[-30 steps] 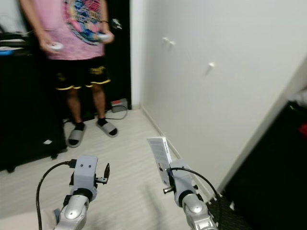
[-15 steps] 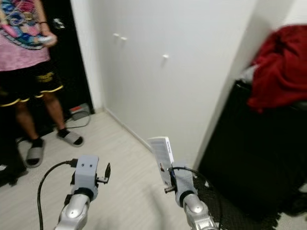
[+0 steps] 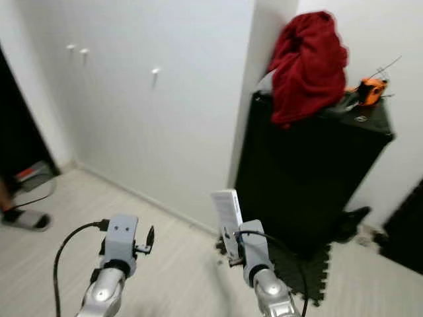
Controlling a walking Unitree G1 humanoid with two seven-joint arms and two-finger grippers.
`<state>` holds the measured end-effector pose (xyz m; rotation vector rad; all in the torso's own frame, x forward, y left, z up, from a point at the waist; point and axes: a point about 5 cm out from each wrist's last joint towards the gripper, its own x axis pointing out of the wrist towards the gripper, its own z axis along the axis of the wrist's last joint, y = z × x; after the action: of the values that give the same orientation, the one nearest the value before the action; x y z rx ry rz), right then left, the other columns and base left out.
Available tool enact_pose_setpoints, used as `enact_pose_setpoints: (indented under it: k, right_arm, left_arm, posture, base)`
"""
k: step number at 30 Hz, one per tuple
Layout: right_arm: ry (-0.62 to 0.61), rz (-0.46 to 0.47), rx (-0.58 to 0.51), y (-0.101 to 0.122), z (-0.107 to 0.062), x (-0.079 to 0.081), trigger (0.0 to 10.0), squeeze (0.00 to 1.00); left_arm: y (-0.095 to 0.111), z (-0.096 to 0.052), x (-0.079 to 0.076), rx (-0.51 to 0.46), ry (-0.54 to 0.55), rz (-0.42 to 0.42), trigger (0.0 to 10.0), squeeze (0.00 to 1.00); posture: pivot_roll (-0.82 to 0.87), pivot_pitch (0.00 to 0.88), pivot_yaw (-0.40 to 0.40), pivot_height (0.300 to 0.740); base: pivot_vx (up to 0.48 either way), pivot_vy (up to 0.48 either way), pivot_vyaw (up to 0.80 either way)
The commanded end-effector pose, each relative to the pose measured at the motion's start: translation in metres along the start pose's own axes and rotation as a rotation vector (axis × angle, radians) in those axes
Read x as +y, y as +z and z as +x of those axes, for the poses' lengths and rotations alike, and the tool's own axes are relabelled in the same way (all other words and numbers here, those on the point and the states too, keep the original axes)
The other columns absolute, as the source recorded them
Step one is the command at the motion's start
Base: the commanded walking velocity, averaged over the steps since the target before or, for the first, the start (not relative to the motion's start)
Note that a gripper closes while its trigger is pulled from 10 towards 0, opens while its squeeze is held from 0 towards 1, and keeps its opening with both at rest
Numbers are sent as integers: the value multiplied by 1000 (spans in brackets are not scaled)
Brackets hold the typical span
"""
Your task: Clean up the room
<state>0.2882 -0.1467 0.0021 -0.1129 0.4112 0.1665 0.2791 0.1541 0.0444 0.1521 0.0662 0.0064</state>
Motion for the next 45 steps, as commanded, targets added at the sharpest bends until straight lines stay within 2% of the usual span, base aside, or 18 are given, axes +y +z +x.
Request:
enact_pose_setpoints:
  k: [1,18,45]
  right_arm:
    - [-12,23,-28,7,2,0,10000,0]
    - [-36,43,-14,6,2,-3,10000,0]
    - [-148,61,23,-1,0,-18,10000,0]
  left_arm:
    - [-4,-2,1,18,-1,11,10000,0]
    - [-3,-1,3,16,-1,12,10000,0]
    - [-4,-1,4,19,-13,20,10000,0]
  posture:
    - [8,46,-73,740]
    - [8,46,-68,740]
    - [9,36,-57,740]
  base:
    - [0,0,-800]
    - [0,0,-800]
    - [0,0,-800]
